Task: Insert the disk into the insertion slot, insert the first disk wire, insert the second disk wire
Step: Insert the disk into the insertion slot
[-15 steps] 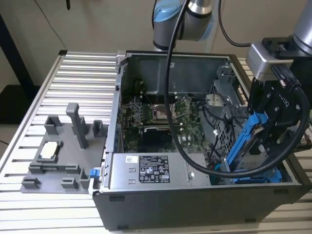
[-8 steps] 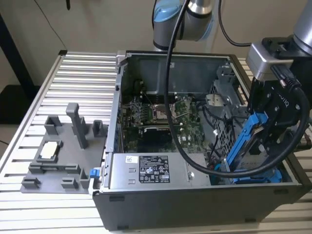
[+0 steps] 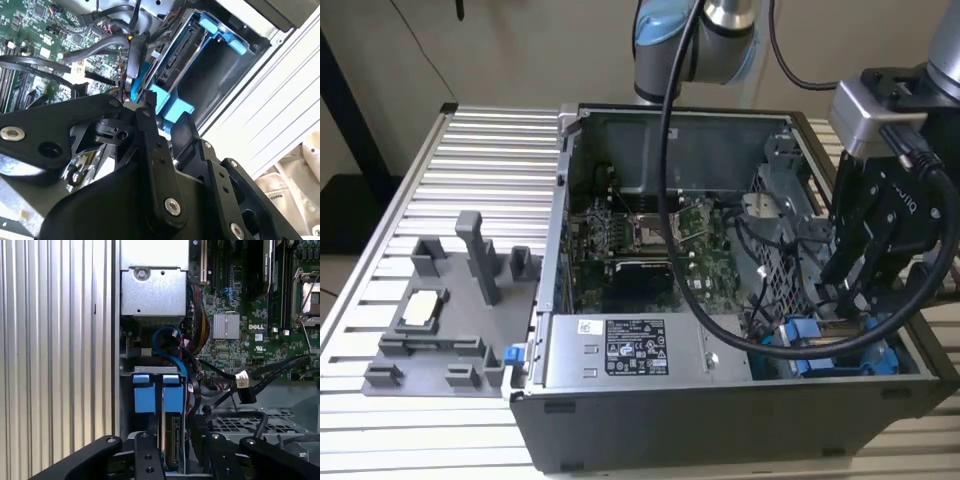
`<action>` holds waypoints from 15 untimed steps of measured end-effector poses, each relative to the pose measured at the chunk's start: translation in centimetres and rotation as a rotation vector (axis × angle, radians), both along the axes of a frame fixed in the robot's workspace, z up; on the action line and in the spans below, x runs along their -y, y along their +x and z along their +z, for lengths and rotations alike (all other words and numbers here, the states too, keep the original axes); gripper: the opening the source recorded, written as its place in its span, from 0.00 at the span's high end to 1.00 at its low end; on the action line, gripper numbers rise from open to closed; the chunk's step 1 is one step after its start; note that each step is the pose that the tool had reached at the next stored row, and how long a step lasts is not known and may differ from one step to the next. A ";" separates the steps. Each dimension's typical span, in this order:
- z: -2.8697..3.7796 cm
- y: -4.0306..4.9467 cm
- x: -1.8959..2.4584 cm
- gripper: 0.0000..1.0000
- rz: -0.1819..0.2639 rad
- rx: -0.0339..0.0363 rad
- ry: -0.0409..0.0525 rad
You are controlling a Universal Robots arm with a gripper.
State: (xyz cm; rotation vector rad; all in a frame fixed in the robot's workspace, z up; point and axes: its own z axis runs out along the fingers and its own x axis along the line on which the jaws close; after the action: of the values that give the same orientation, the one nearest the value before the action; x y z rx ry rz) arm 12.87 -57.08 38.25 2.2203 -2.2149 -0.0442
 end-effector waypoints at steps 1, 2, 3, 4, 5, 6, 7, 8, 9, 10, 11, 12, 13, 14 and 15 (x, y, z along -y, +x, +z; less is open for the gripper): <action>0.41 0.00 0.00 0.60 0.000 -0.0002 -0.0004; 0.86 0.01 0.00 0.60 0.000 -0.0002 -0.0008; 1.31 0.01 -0.01 0.60 0.000 -0.0002 -0.0009; 1.74 0.01 -0.01 0.60 0.000 -0.0002 -0.0012; 2.19 0.01 -0.01 0.60 0.000 -0.0002 -0.0016; 2.45 0.01 -0.02 0.60 0.000 -0.0002 -0.0020; 2.46 0.01 -0.01 0.60 0.000 -0.0002 -0.0018; 2.46 0.01 -0.02 0.60 0.000 -0.0002 -0.0017; 2.46 0.01 -0.02 0.60 0.000 -0.0003 -0.0017; 2.46 0.01 -0.03 0.60 0.000 0.0008 -0.0018; 2.47 -0.04 -0.03 0.60 0.000 0.0130 -0.0020; 2.47 -0.09 -0.04 0.60 0.000 0.0299 -0.0019; 2.46 -0.14 -0.03 0.60 0.000 0.0483 -0.0008; 2.46 -0.17 -0.03 0.60 0.000 0.0665 0.0002; 2.47 -0.21 -0.04 0.60 0.001 0.0849 0.0014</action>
State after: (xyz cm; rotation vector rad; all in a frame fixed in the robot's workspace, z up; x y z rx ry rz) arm 12.65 -57.04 40.72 2.2647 -2.2564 0.0494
